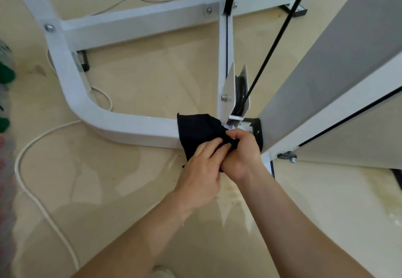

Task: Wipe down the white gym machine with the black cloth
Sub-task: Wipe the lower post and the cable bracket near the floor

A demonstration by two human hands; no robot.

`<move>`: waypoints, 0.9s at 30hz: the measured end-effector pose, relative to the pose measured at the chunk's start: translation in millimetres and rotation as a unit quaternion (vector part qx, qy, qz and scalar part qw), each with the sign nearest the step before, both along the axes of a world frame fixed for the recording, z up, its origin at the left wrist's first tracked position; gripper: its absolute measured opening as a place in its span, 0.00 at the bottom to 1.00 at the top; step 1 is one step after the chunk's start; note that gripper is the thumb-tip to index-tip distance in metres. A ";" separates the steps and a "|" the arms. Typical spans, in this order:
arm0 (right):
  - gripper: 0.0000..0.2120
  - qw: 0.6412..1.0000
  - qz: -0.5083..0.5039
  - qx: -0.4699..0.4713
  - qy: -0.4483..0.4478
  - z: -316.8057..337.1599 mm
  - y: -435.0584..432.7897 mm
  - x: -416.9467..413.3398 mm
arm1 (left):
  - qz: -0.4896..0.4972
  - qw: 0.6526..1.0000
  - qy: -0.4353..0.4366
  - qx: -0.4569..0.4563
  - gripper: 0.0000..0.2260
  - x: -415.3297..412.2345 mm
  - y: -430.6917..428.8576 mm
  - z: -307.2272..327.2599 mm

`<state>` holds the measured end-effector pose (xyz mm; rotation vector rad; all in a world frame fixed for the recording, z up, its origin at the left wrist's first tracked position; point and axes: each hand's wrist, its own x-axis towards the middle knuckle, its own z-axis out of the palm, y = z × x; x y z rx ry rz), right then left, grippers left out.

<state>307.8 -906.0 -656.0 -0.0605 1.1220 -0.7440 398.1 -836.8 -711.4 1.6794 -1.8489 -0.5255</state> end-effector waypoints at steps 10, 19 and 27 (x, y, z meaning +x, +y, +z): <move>0.20 0.996 -0.047 -0.034 -0.072 -0.8 8.4 -2.2 | 0.071 0.995 -0.050 0.041 0.31 17.0 0.7 -3.7; 0.26 0.997 -0.051 0.042 -0.044 -16.8 7.5 28.0 | 0.015 0.937 -0.345 -0.051 0.30 52.7 -19.3 -15.8; 0.15 0.991 0.133 0.003 -0.019 -5.6 19.4 89.7 | 0.022 0.919 -0.389 -0.050 0.24 149.2 -23.7 -14.8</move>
